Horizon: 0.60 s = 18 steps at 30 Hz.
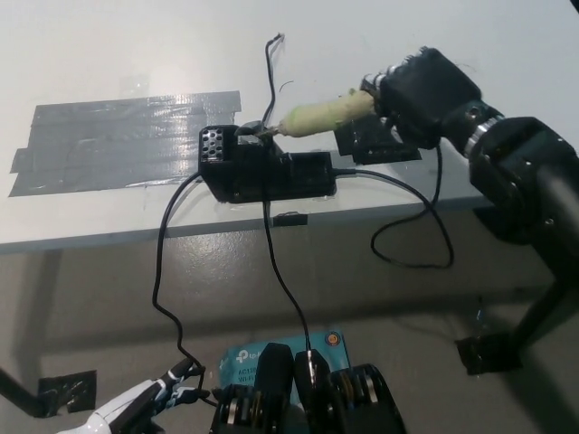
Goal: The robot uses its right hand to grab and lift the soldering gun kept on the middle of the table and puts it in its base
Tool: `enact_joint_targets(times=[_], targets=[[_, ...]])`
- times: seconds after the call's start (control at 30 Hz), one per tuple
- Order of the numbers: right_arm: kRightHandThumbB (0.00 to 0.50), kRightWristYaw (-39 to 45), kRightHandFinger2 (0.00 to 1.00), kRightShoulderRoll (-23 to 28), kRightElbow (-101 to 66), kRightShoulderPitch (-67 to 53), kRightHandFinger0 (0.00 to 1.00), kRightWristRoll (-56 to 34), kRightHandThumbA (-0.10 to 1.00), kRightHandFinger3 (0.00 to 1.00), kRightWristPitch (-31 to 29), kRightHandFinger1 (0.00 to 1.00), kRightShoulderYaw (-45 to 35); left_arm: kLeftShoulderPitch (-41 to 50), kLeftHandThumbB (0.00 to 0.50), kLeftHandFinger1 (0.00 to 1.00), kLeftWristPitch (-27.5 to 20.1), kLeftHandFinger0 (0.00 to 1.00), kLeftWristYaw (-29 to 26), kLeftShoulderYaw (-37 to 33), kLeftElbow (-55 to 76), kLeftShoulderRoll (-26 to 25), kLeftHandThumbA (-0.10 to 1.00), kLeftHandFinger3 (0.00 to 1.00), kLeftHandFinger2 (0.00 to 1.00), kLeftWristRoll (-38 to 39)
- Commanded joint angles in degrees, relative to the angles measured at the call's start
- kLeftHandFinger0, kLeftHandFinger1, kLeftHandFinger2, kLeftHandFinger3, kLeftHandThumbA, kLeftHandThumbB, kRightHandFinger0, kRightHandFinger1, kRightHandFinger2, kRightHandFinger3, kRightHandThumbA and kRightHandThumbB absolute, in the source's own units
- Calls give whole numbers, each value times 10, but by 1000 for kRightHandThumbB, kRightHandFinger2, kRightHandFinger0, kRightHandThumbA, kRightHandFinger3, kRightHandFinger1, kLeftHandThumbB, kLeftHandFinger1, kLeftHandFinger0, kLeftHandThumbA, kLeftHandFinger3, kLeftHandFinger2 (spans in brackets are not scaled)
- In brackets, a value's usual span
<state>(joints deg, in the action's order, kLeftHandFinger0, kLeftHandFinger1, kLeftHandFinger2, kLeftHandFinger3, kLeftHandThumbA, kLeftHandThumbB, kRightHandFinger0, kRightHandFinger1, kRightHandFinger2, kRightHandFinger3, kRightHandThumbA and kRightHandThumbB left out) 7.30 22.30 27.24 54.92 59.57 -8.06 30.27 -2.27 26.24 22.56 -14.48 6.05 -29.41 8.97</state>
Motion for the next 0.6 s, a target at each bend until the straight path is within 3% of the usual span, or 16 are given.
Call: enact_joint_targets(times=[0.0,0.03,0.07,0.13,0.2,0.23,0.37,0.4,0.47,0.5,0.57], targets=[[0,-45,368,3,4,50,0,15,-100,0,-8,0,-2,-7,487,997,7,1000,0,3,15,-14,1000,1000,869,-6],[20,-57,342,1,11,56,0,21,-100,0,-12,0,2,-9,492,976,7,1000,2,4,14,-14,1000,1000,866,-8],[7,-63,349,1,15,58,0,23,-100,106,-17,0,6,-9,493,975,7,1000,1,4,13,-13,1000,1000,867,-8],[8,-64,276,3,13,56,0,21,-100,77,-19,0,6,-10,493,975,7,1000,2,5,12,-12,1000,1000,870,-7],[46,-71,245,7,14,47,0,27,-100,29,-24,0,12,-11,500,988,7,1000,-1,3,12,-12,1000,1000,871,-3],[16,-58,261,8,10,44,0,26,-100,17,-19,0,12,-12,499,990,7,1000,-1,2,13,-11,1000,1000,872,-5],[41,-65,291,7,11,39,0,31,-100,70,-17,0,14,-15,500,1000,7,1000,-3,0,11,-10,1000,1000,863,-4],[32,-79,292,5,17,40,0,29,-100,14,-23,0,14,-15,496,1000,7,1000,-1,-1,10,-11,1000,1000,873,-3],[23,-69,339,1,17,41,0,31,-100,0,-19,4,17,-17,499,1000,7,1000,1,-2,6,-11,1000,1000,876,2],[49,-62,373,-1,18,40,0,30,-100,132,-19,20,19,-18,499,1000,7,1000,0,-3,6,-9,1000,1000,877,3],[45,-61,381,1,18,40,0,28,-100,164,-19,29,19,-22,500,1000,7,1000,-1,-6,5,-8,1000,1000,878,2]])
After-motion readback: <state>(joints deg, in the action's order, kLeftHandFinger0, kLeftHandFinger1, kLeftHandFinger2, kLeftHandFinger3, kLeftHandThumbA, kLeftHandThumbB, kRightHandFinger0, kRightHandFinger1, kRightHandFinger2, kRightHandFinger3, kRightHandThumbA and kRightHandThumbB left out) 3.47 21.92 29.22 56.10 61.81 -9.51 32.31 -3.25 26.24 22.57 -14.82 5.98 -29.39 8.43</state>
